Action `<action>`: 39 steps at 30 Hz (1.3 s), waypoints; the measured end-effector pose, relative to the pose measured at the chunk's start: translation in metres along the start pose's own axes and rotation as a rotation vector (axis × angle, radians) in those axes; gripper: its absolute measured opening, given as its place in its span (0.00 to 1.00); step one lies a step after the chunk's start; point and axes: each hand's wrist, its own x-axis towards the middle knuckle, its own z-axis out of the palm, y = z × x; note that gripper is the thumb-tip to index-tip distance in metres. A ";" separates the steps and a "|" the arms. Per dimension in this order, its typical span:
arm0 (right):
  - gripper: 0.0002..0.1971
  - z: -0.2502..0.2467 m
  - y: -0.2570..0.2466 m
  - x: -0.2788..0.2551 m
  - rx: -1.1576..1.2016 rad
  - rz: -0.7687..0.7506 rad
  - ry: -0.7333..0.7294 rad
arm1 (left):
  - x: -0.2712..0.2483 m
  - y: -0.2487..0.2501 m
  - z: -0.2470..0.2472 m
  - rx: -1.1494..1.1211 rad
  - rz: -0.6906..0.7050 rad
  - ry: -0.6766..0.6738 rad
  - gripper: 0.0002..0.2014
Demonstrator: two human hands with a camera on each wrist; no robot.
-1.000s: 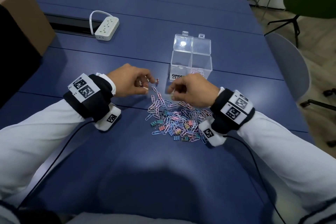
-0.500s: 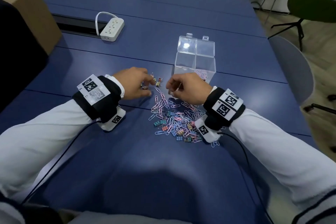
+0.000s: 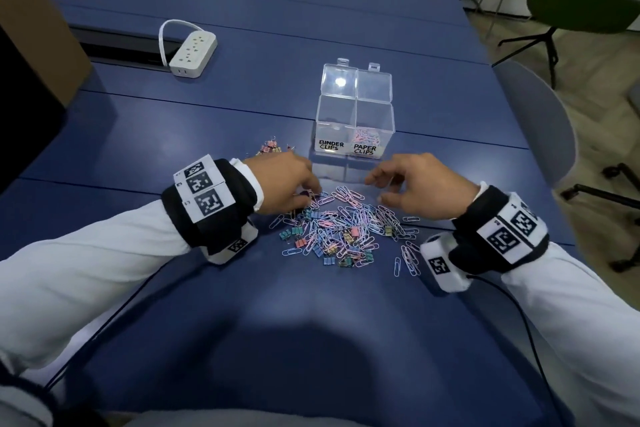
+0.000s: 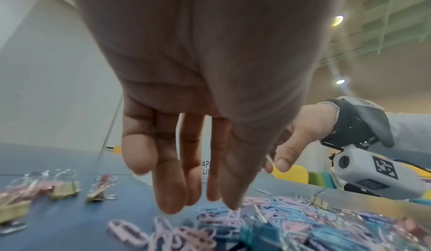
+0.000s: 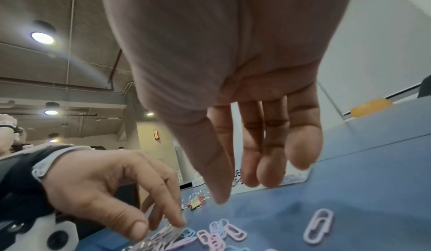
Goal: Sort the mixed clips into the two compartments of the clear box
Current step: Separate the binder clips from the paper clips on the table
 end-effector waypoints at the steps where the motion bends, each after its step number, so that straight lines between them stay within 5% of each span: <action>1: 0.19 -0.001 0.005 -0.004 -0.034 0.018 -0.019 | 0.004 0.002 -0.001 -0.018 0.000 0.015 0.17; 6: 0.23 0.007 0.016 -0.018 -0.162 0.080 -0.129 | 0.028 0.024 -0.007 -0.020 0.042 0.031 0.21; 14: 0.20 0.016 0.019 -0.025 -0.063 0.073 -0.002 | 0.046 0.045 0.003 -0.068 0.170 -0.055 0.17; 18: 0.25 0.023 0.006 -0.020 -0.091 -0.008 -0.070 | 0.045 0.041 0.003 -0.076 0.183 -0.047 0.17; 31: 0.09 0.031 0.001 -0.009 -0.119 0.000 -0.006 | 0.033 0.030 0.006 -0.118 0.185 -0.060 0.18; 39: 0.06 -0.002 0.005 -0.002 0.055 0.044 0.168 | 0.035 0.034 0.007 -0.124 0.194 -0.060 0.05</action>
